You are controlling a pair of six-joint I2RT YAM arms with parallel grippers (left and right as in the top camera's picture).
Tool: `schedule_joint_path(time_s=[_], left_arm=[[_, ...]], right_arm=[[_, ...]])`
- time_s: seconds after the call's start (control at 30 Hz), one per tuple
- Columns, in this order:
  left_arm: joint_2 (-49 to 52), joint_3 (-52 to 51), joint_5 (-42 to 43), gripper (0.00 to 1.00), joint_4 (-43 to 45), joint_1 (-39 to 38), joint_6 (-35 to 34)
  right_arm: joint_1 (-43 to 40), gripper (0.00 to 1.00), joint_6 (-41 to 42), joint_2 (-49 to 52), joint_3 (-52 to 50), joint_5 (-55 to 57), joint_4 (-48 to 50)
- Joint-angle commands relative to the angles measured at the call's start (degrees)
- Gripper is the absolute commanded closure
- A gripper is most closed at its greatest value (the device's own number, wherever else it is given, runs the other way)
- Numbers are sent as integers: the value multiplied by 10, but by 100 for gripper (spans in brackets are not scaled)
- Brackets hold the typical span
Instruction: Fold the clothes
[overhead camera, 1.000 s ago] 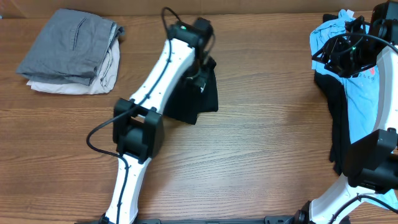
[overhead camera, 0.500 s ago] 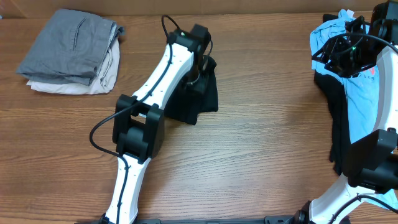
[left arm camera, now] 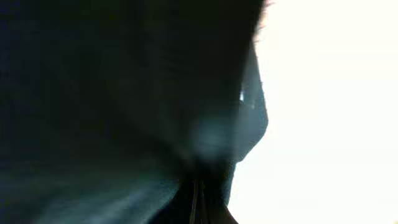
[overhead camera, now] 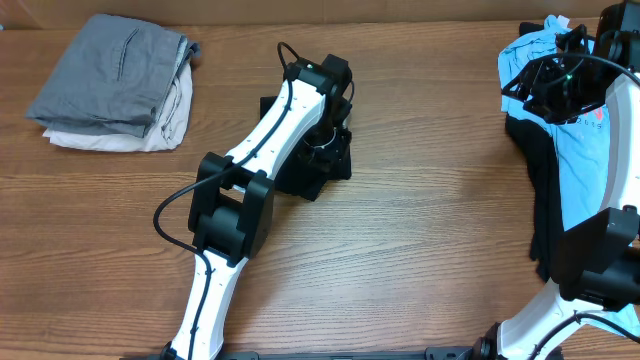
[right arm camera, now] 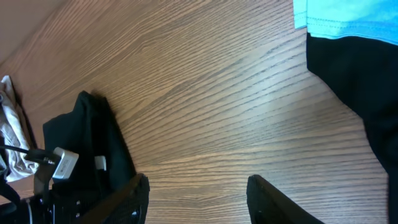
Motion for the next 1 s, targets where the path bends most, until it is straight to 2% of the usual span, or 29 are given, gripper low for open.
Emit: schedule_joint_path(time_s=[0.0, 0.2, 0.3, 0.4, 0.43, 0.5, 0.67, 0.73, 0.83, 0.97], left_arm=[[-17, 15, 43, 95, 2, -11, -4], [-17, 14, 54, 94, 45, -46, -17], [-17, 14, 12, 89, 74, -64, -17], [-17, 16, -55, 69, 91, -71, -24], [-17, 21, -69, 59, 92, -71, -28], [-17, 36, -76, 46, 88, -66, -31], [-17, 124, -132, 27, 46, -56, -34], [-17, 158, -176, 15, 28, -56, -34], [-17, 173, -216, 5, 20, -56, -33], [-11, 158, -224, 3, 21, -56, -34]], right_arm=[[0, 46, -4, -1, -3, 5, 4], [0, 45, -4, -1, -3, 5, 7], [0, 43, -4, -1, -3, 5, 7], [0, 37, -4, -1, -3, 5, 7], [0, 34, -4, -1, -3, 5, 7], [0, 33, -4, -1, -3, 5, 8], [0, 29, -4, -1, -3, 5, 12], [0, 28, -4, -1, -3, 5, 12], [0, 28, -4, -1, -3, 5, 12], [0, 27, -4, -1, -3, 5, 13]])
